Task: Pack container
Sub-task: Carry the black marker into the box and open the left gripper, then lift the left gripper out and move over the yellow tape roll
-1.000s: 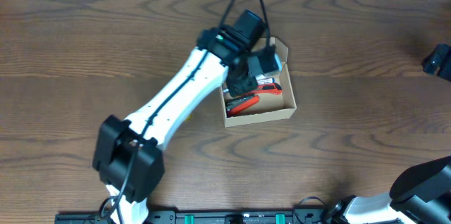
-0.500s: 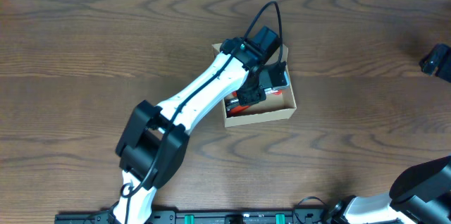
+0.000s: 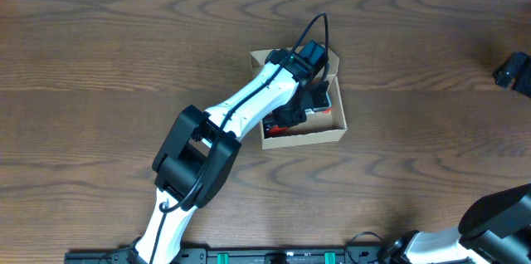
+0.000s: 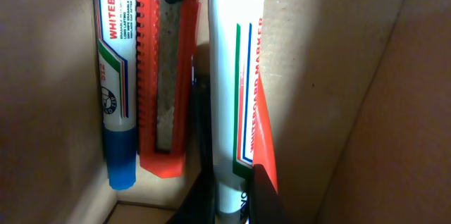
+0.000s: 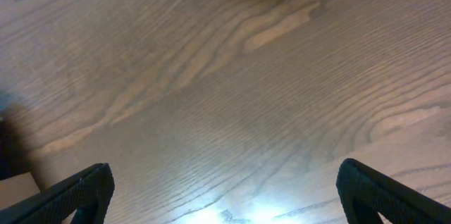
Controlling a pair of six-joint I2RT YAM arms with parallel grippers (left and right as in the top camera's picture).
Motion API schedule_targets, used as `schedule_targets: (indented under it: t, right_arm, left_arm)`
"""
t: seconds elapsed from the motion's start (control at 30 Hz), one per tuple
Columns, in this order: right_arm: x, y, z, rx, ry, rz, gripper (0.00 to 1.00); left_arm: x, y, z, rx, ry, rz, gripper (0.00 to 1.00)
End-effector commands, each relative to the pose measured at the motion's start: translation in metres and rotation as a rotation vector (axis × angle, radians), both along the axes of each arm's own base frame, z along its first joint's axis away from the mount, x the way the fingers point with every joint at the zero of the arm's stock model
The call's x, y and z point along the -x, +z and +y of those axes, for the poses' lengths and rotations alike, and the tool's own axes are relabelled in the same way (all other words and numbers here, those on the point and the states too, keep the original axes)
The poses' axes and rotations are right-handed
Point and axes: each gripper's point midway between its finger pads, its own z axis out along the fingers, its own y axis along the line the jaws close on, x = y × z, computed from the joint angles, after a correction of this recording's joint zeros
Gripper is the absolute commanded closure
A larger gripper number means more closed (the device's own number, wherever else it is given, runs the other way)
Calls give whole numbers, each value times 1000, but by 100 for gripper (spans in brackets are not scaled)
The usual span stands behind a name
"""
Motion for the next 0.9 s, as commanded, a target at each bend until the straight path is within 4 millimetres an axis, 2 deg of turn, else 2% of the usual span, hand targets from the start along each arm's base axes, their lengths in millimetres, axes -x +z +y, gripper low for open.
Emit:
schedule_targets:
  t: [0.0, 0.1, 0.13, 0.17, 0.3, 0.43, 0.57, 0.67, 0.77, 0.87]
  right_arm:
    - [-2, 2, 5, -13, 4, -13, 1]
    - [-2, 2, 5, -13, 4, -13, 1]
    - [-2, 2, 5, -14, 4, -13, 1]
    - [-2, 2, 5, -14, 4, -13, 1]
    - [-2, 2, 5, -13, 4, -13, 1]
    - [-2, 2, 5, -12, 4, -14, 1]
    - [-2, 3, 5, -11, 4, -15, 1]
    - [-2, 3, 4, -10, 4, -16, 1]
    - [-3, 3, 5, -10, 5, -17, 1]
    - [-2, 3, 4, -6, 10, -16, 1]
  left_arm:
    - [-5, -2, 5, -18, 8, -9, 71]
    - [-5, -2, 4, -16, 10, -9, 69]
    - [-4, -2, 4, -15, 10, -8, 64]
    - [-4, -2, 4, -15, 15, -8, 54]
    - [-4, -2, 4, -15, 25, -7, 53]
    - [-5, 10, 4, -7, 63, -17, 44]
    - [-6, 39, 5, 4, 76, -29, 44]
    - [-11, 72, 10, 8, 104, -72, 37]
    - [-25, 108, 22, -20, 160, -177, 34]
    - [-34, 141, 38, -39, 230, -261, 21]
